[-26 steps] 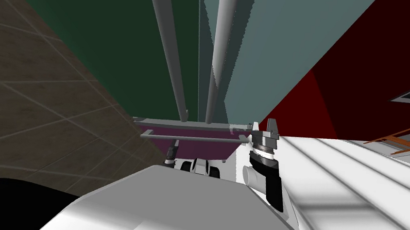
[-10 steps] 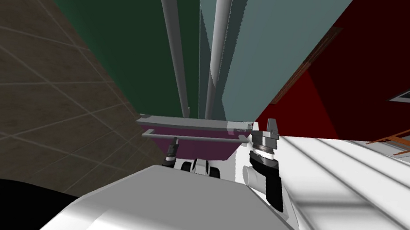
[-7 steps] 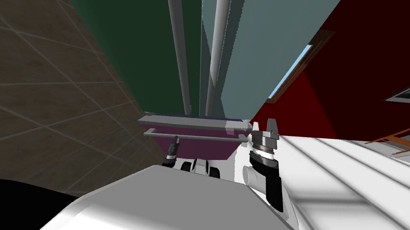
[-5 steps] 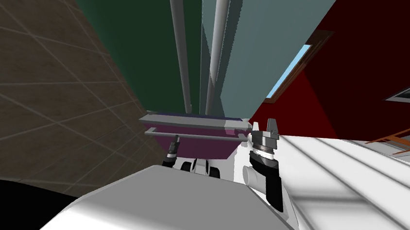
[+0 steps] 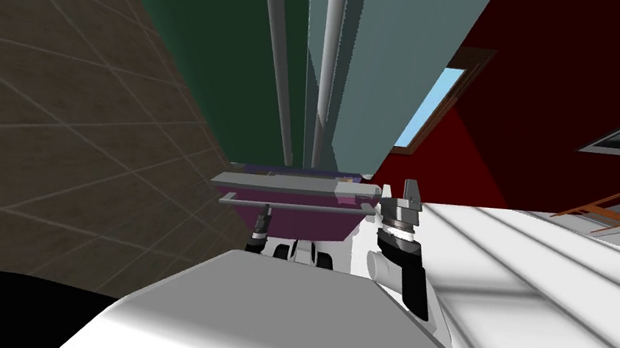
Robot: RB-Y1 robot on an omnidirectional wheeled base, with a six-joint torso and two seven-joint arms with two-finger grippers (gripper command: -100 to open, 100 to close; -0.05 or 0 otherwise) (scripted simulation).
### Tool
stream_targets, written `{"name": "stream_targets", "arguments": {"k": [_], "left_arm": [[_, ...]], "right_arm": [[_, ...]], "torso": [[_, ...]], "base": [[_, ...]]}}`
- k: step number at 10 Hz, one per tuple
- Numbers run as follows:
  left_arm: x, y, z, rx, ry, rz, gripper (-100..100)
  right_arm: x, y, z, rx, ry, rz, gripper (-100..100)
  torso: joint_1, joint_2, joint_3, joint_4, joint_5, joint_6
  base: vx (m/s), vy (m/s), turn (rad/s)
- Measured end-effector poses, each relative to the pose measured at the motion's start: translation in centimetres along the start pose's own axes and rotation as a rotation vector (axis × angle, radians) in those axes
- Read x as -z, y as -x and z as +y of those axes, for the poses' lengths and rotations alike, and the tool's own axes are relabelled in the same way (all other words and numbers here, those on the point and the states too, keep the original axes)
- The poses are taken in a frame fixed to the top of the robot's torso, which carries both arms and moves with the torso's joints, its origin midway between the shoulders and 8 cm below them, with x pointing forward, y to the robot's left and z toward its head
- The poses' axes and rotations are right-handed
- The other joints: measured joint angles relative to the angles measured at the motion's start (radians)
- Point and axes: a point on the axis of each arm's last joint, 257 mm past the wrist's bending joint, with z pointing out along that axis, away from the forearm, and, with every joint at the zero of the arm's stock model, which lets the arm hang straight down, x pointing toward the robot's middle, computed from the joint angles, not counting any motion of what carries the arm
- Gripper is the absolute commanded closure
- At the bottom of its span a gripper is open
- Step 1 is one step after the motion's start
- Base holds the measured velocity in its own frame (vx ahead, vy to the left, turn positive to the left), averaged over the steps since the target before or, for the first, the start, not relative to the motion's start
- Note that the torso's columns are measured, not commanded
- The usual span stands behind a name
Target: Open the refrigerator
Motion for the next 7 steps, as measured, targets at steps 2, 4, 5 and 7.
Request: {"name": "stream_targets", "arguments": {"k": [2, 4, 5, 7], "left_arm": [[0.38, -0.08, 0.12, 0.001, 0.010, 0.002, 100], [0.42, -0.07, -0.25, 0.003, 0.002, 0.005, 100], [0.58, -0.19, -0.28, 0.005, 0.004, 0.007, 100], [0.86, -0.33, -0.20, 0.006, 0.010, 0.011, 100]], "right_arm": [[0.01, 0.00, 0.00, 0.000, 0.000, 0.000, 0], [0.00, 0.00, 0.00, 0.000, 0.000, 0.000, 0], [0.00, 0.00, 0.00, 0.000, 0.000, 0.000, 0], [0.01, 0.00, 0.00, 0.000, 0.000, 0.000, 0]], "torso": [[0.001, -0.008, -0.005, 0.001, -0.002, 0.000], [-0.001, 0.000, 0.000, 0.000, -0.001, 0.001], [0.001, -0.001, -0.001, 0.001, 0.000, 0.001], [0.001, -0.007, -0.005, 0.001, -0.002, 0.000]], "base": [[-0.122, -0.024, 0.020], [-0.188, -0.011, 0.020], [-0.175, -0.008, 0.010], [-0.103, -0.018, 0.012]]}}
